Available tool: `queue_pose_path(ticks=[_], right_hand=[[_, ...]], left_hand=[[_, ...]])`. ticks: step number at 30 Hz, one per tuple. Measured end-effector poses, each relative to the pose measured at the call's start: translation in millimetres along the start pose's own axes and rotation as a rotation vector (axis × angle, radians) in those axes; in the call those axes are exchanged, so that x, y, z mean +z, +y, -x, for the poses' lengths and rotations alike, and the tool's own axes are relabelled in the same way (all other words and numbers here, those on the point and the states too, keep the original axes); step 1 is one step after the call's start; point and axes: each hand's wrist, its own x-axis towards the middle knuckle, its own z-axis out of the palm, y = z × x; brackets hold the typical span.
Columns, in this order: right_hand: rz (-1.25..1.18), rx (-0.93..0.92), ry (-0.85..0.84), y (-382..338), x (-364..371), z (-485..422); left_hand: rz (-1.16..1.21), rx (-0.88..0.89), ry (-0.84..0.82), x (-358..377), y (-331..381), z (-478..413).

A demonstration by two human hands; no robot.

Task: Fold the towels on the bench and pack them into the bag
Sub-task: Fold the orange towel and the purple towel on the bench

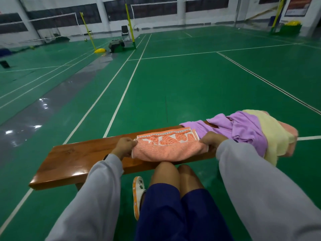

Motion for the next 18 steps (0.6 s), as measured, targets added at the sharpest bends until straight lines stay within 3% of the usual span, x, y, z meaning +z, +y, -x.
queue_pose_path(ticks=[3,8,18], right_hand=[[0.201,-0.05,0.014,-18,-3,-2],[0.323,-0.196,0.166,-50,-2,-29],[0.246,-0.204,0.32,-63,12,-88]], left_hand=[[-0.036,0.023,0.045,1,4,-11],[-0.073,0.067,0.164,3,13,-42],[-0.145,0.054,0.237,14,14,-107]])
